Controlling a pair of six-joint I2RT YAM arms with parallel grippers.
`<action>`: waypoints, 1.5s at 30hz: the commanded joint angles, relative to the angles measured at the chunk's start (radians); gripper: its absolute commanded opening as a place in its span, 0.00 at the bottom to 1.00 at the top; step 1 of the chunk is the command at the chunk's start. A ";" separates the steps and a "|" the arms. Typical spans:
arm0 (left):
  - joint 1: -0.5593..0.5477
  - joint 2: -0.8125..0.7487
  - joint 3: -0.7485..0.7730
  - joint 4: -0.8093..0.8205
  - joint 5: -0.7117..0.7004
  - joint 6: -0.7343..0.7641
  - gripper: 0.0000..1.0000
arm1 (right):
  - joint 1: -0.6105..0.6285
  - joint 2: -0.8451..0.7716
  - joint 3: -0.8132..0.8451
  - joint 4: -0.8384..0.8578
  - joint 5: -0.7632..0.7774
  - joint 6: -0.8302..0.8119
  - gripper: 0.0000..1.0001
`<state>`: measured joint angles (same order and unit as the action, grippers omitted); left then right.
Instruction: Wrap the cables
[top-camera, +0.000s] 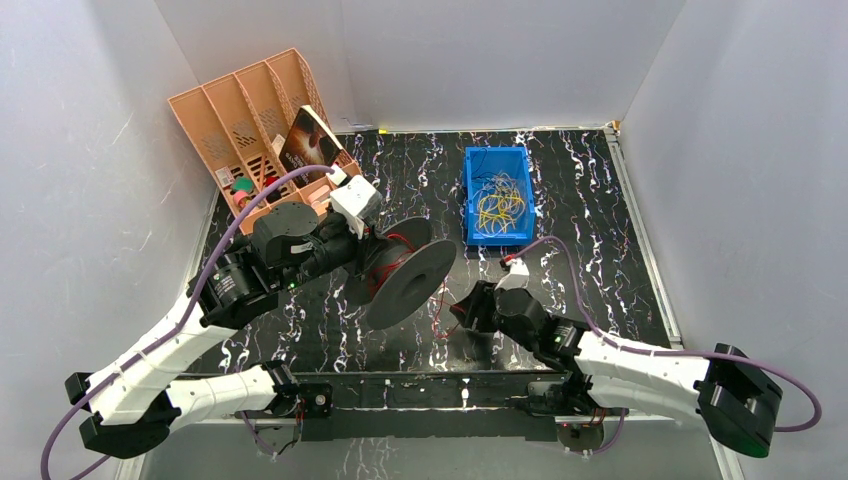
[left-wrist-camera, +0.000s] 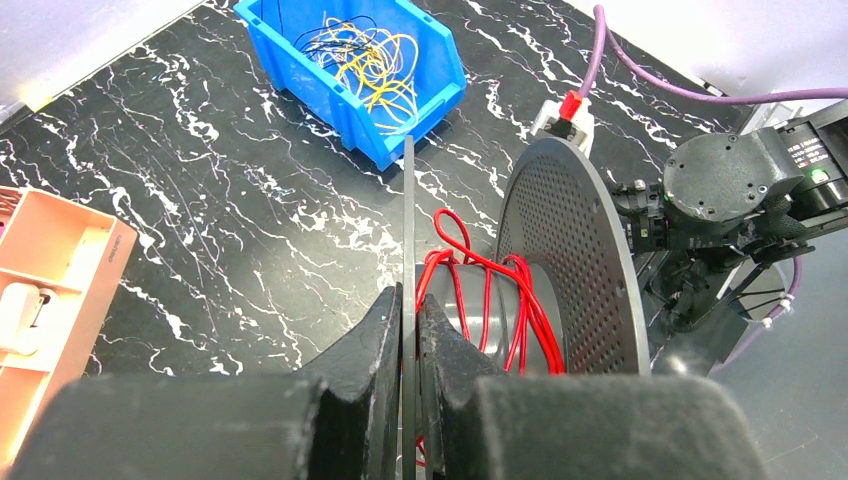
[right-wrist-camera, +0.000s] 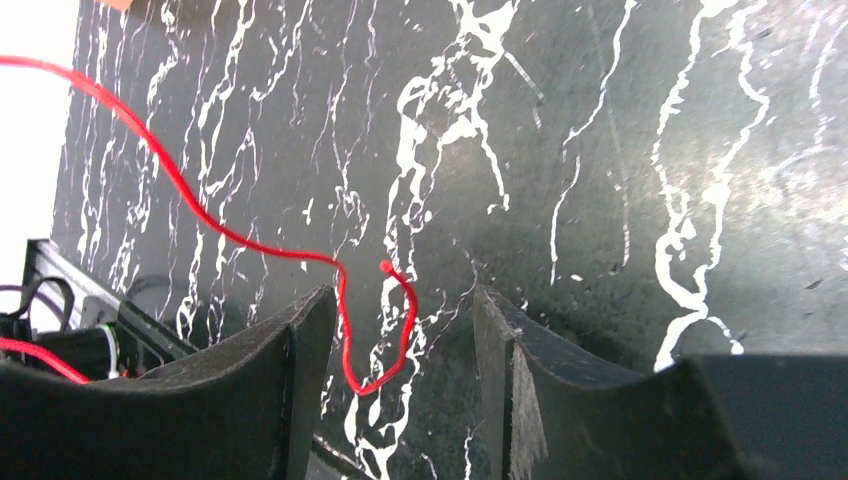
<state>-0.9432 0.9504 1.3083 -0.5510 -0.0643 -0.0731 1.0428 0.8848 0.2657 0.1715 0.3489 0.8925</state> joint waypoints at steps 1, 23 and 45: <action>-0.002 -0.022 0.019 0.094 0.004 -0.028 0.00 | -0.047 -0.016 -0.005 0.066 0.039 0.007 0.59; -0.002 -0.026 0.014 0.097 -0.009 -0.045 0.00 | -0.119 0.054 -0.061 0.269 -0.133 0.012 0.48; -0.002 -0.010 0.019 0.139 -0.164 -0.105 0.00 | -0.147 0.103 -0.087 0.361 -0.274 -0.029 0.00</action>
<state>-0.9432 0.9504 1.3041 -0.5198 -0.1085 -0.1261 0.8978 0.9874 0.1921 0.4480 0.1413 0.8810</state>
